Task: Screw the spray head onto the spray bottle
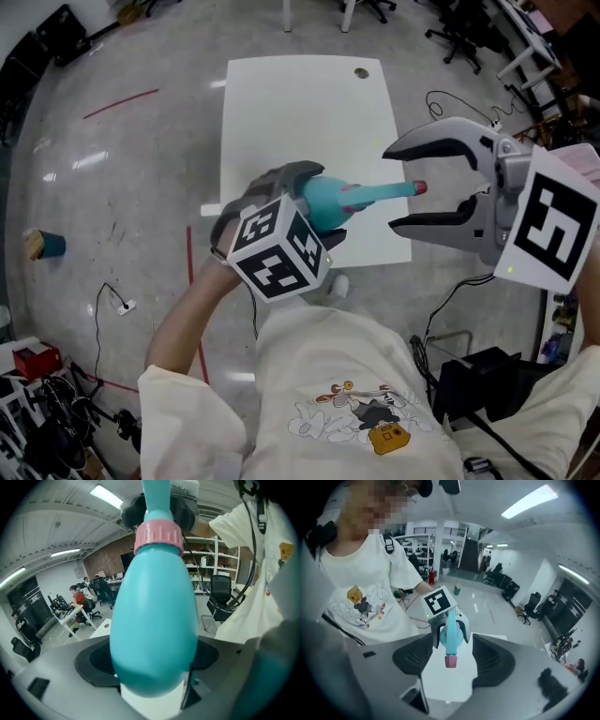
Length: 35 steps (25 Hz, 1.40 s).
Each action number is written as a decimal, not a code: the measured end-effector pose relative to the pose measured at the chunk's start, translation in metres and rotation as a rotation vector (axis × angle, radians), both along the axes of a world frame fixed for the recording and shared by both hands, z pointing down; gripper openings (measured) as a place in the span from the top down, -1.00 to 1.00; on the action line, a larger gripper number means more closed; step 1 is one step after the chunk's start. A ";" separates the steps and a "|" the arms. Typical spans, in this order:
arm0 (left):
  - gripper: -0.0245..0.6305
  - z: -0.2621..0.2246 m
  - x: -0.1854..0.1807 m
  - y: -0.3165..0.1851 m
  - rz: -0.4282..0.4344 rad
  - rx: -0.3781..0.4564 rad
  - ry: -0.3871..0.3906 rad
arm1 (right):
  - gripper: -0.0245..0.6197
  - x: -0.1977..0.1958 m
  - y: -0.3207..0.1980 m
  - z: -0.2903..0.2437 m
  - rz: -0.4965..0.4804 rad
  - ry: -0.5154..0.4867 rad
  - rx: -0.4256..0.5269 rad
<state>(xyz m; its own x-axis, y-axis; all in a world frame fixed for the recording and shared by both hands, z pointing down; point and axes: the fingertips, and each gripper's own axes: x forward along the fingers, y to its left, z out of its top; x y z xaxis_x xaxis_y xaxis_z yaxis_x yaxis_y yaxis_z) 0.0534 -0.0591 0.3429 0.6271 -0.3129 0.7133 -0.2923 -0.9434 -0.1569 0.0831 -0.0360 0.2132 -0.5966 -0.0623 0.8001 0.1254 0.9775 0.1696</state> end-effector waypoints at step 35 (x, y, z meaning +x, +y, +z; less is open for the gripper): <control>-0.38 0.004 0.033 0.029 0.127 -0.177 0.060 | 0.52 -0.023 0.017 0.030 -0.582 0.457 0.238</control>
